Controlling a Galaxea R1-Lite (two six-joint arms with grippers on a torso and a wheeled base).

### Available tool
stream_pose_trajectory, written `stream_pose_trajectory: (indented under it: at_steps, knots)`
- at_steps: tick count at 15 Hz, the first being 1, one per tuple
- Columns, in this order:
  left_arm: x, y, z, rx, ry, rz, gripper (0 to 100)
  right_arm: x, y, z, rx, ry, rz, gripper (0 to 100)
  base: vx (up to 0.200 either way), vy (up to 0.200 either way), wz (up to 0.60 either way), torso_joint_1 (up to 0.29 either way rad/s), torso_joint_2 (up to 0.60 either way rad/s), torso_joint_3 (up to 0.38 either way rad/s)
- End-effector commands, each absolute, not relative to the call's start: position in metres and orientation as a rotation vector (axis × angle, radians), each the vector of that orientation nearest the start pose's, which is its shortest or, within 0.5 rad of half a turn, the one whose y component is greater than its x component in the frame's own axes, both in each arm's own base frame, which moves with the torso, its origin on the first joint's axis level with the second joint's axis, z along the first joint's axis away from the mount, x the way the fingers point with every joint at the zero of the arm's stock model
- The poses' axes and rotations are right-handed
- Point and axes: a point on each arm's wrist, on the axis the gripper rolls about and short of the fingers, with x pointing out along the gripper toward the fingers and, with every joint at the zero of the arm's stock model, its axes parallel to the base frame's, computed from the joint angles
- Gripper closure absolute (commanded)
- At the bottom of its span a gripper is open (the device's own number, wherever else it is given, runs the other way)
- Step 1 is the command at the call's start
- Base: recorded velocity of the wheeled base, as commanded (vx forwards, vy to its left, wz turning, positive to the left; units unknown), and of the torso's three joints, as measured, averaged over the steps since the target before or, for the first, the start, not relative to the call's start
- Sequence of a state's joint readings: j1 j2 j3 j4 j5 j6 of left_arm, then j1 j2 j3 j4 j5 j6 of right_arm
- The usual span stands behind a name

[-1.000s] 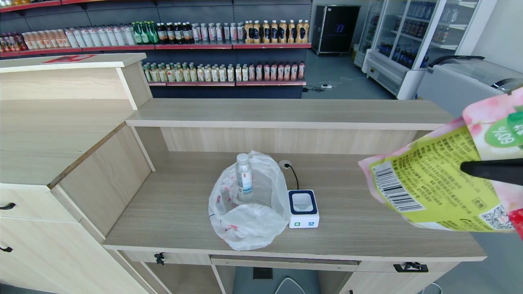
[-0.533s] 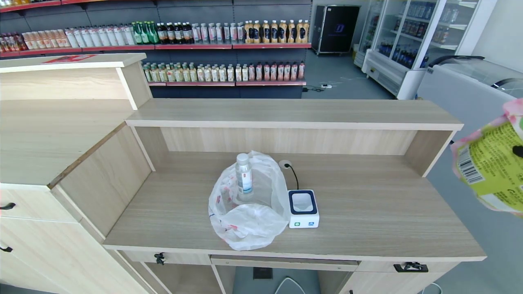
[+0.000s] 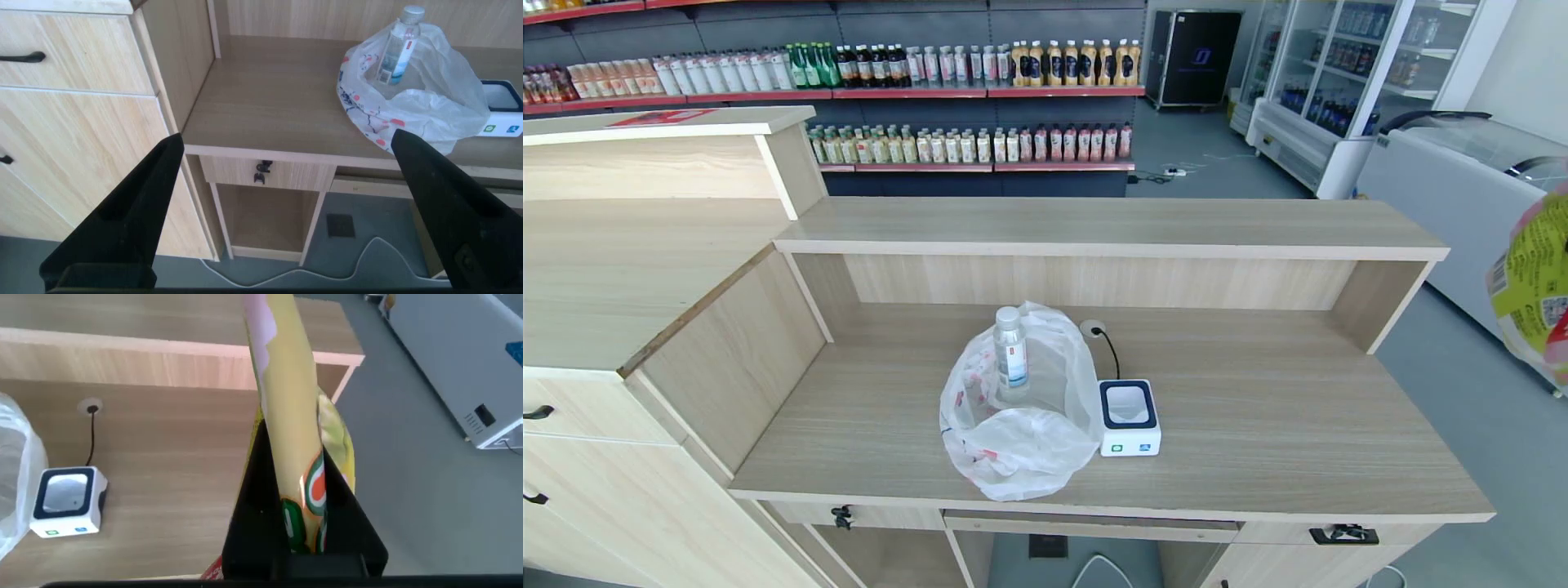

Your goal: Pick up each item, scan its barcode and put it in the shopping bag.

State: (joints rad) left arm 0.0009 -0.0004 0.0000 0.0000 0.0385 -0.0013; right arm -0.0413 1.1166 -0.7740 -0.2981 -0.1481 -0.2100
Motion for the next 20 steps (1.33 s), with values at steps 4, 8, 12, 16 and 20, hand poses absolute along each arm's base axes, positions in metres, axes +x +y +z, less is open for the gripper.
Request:
stream_pose_trajectory:
  at_steps: [4,8,12,16,20]
  knots:
    - [-0.023,0.001,0.075,-0.002,0.0,0.04,0,0.149,0.004,0.26,-0.306,0.079,-0.142,100,0.0,0.0,0.0,0.0,0.0,0.0]
    - [-0.023,0.001,0.075,-0.003,0.0,0.04,0,0.149,0.013,0.247,-0.403,0.15,-0.061,100,0.0,0.0,0.45,0.001,0.0,0.001]
    - [-0.023,0.001,0.075,-0.002,0.0,0.04,0,0.163,0.019,0.238,-0.467,0.209,-0.014,100,0.0,0.0,0.45,-0.001,0.0,0.004]
    - [-0.023,0.001,0.075,-0.002,0.0,0.04,0,0.184,0.015,0.22,-0.533,0.31,0.059,100,0.0,0.0,0.0,0.0,0.0,0.0]
    - [-0.023,0.001,0.075,-0.002,0.0,0.04,0,0.208,0.001,0.213,-0.721,0.224,0.222,100,0.0,0.0,0.0,0.0,0.0,0.0]
